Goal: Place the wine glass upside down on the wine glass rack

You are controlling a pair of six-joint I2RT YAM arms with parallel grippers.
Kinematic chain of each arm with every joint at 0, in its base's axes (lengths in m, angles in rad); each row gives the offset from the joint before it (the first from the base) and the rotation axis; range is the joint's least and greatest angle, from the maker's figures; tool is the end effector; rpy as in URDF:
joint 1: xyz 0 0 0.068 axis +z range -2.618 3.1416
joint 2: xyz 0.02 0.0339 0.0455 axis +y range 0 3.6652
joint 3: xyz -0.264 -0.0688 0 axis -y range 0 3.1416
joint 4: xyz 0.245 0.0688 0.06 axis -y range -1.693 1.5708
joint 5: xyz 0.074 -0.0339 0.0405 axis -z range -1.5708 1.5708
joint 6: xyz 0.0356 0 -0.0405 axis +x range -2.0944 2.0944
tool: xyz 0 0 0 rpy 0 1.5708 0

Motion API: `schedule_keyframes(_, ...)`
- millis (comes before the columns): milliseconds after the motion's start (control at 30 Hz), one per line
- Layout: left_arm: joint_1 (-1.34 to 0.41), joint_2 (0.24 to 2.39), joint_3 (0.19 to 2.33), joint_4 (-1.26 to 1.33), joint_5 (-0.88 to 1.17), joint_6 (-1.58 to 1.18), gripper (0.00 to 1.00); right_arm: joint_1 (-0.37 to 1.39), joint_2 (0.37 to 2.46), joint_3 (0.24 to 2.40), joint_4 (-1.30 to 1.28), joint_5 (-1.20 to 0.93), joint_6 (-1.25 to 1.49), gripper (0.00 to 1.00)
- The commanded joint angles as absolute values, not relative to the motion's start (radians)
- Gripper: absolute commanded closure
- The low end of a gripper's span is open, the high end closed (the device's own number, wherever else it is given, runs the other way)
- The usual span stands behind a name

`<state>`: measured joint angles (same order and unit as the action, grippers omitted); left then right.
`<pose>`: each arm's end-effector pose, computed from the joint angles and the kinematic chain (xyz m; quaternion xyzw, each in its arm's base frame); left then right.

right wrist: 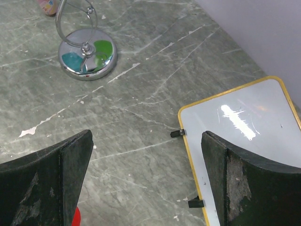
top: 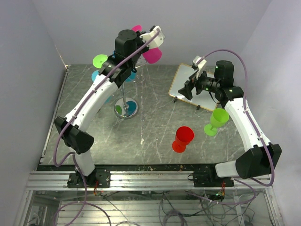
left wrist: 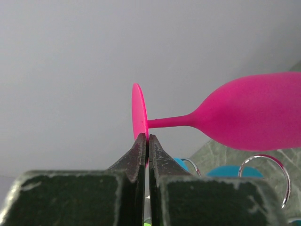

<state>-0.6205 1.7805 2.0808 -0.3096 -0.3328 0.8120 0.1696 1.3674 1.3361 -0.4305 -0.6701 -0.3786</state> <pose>0.3313 -0.2225 0.5005 0.3720 0.6050 0.1835 0.6797 0.2966 0.0732 0.3790 -0.3840 0.7261 0.2262 0.5237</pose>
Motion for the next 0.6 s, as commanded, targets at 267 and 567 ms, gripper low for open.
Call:
schedule_keyframes(267,-0.65,1.812,2.005,-0.209,-0.405,0.948,0.93,0.166,1.345,1.315,-0.413,-0.682,-0.384,0.02)
schedule_keyframes(567,-0.65,1.788,1.939,-0.23,-0.416,0.984,0.93,0.164,1.354,1.312,-0.41,-0.698,-0.384,0.01)
